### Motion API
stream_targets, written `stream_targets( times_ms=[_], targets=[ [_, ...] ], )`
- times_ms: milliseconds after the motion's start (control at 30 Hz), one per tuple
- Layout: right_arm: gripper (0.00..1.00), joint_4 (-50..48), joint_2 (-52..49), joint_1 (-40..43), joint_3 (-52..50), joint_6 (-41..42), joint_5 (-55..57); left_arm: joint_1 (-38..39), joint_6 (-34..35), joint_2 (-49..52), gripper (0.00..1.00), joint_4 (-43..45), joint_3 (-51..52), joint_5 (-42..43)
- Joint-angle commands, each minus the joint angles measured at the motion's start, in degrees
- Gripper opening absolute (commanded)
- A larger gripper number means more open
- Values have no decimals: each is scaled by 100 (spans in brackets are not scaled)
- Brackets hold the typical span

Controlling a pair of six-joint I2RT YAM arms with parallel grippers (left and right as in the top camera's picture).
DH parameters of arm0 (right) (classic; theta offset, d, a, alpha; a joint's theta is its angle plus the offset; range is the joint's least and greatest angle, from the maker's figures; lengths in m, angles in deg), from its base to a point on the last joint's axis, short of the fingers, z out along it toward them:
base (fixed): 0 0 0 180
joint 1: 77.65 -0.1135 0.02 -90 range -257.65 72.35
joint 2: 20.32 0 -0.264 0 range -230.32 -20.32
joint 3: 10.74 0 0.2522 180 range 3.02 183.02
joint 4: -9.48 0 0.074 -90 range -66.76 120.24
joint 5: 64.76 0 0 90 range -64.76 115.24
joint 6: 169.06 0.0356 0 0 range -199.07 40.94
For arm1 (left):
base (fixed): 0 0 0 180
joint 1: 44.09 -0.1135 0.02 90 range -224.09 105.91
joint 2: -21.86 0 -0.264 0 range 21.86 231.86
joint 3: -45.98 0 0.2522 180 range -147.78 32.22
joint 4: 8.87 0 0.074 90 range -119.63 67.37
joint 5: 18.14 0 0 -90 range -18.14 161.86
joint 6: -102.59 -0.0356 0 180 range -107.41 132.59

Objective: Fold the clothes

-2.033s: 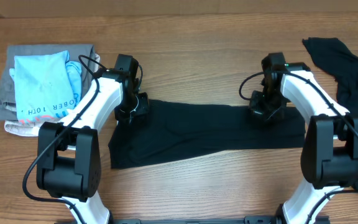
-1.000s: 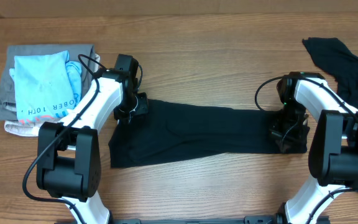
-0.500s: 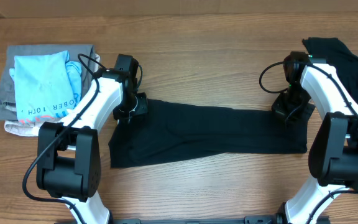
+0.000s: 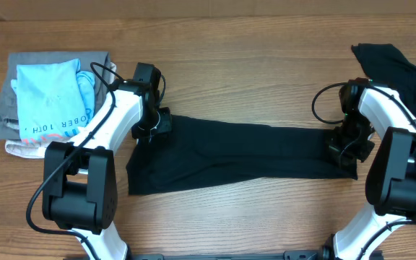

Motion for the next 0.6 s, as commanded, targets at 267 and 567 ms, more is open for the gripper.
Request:
stream_targets(
  times_ms=[267, 567],
  targets=[
    [8, -308, 68, 275, -407, 192, -31, 37, 39, 24, 24, 70, 44, -90],
    [4, 42, 70, 479, -514, 345, 125, 37, 39, 24, 24, 66, 44, -90]
  ],
)
